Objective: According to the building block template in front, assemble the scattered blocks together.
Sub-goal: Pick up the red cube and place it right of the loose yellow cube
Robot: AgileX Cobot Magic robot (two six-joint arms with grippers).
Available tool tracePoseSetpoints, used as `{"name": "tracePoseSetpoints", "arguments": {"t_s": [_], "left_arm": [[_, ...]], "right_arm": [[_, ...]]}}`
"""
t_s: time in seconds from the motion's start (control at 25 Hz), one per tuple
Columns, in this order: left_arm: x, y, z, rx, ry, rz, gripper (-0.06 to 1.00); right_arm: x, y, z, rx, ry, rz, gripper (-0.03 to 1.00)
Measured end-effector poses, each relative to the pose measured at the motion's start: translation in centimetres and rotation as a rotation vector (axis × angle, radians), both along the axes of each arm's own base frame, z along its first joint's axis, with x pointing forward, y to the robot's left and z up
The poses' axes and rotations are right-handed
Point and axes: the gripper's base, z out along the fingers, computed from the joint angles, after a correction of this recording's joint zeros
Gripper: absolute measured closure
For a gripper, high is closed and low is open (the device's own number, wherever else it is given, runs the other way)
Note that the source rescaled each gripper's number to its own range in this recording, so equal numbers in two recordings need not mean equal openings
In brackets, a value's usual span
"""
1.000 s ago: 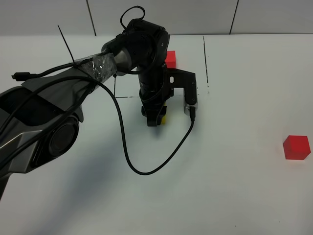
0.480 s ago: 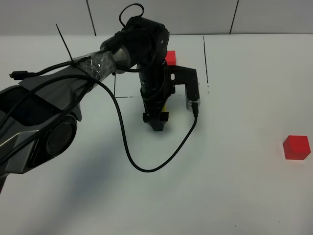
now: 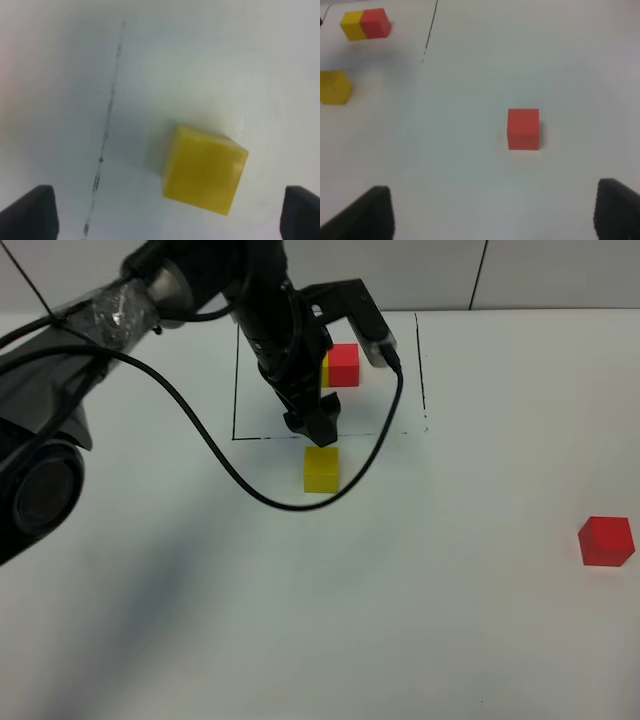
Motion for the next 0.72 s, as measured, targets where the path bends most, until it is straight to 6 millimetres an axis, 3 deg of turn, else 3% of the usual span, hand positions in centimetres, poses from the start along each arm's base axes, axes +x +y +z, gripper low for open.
{"name": "tracePoseSetpoints", "arguments": {"t_s": [0.28,0.48,0.6,0.72], "left_arm": [[4.2,10.2,0.2,-0.092,0.083,0.402,-0.05],[5.7,17.6,0.2,-0.107,0.108,0.651,-0.03],[6.0,20.6,0.2,-0.122,0.120,0.748,0.00],[6.1,21.9,0.3,-0.131,0.125,0.793,0.04]], "right_arm": [[0.0,0.0,0.0,0.000,0.000,0.000,0.31],[0.0,0.0,0.0,0.000,0.000,0.000,0.31],[0.0,0.0,0.0,0.000,0.000,0.000,0.31],[0.0,0.0,0.0,0.000,0.000,0.000,0.31]]}}
